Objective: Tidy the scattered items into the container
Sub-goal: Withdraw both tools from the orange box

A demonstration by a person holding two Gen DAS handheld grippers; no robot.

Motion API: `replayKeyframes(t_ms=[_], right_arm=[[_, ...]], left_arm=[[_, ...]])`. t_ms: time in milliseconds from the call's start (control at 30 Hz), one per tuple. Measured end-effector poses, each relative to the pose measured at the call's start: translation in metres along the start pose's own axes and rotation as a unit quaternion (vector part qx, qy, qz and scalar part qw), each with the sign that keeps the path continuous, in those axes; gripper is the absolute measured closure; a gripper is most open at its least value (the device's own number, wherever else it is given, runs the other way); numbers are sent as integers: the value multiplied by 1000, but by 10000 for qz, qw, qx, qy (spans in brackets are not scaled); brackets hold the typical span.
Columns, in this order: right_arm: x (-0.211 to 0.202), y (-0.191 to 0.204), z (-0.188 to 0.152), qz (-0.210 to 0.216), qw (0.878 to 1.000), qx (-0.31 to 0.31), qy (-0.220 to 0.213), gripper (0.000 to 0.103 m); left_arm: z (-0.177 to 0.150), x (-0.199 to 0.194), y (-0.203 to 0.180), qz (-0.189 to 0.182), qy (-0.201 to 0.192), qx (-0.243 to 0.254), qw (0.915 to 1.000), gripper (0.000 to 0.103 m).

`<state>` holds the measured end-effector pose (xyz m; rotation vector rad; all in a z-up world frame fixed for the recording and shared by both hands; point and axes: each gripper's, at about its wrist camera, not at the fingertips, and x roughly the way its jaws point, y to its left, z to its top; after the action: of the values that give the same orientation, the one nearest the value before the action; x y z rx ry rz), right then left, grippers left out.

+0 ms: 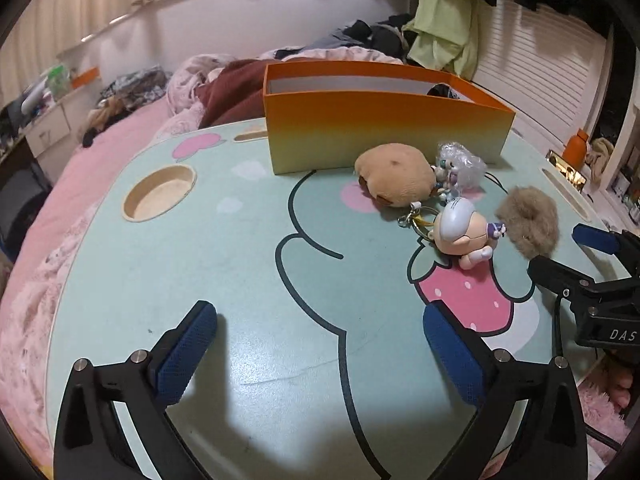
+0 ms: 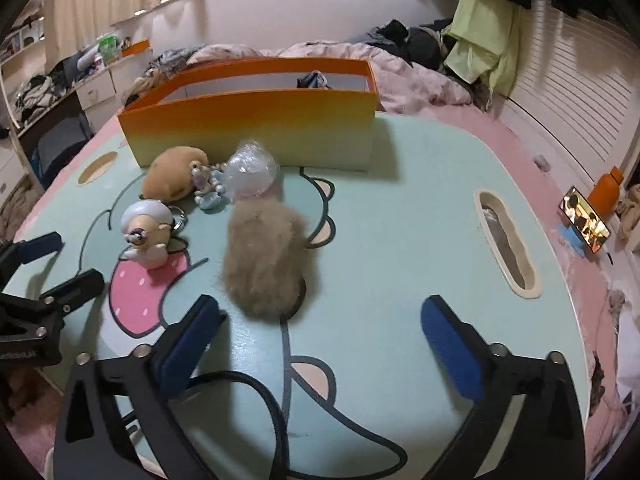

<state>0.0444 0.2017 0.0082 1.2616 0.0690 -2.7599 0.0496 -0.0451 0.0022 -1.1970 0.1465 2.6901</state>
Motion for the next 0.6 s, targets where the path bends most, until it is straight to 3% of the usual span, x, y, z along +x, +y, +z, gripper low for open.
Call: replayKeyframes(t_ms=[600], right_arm=[[0,1,0,-7,9999,-36,-117,0]], left_arm=[[-1,-1,2,-8,-18,-2,10000,0]])
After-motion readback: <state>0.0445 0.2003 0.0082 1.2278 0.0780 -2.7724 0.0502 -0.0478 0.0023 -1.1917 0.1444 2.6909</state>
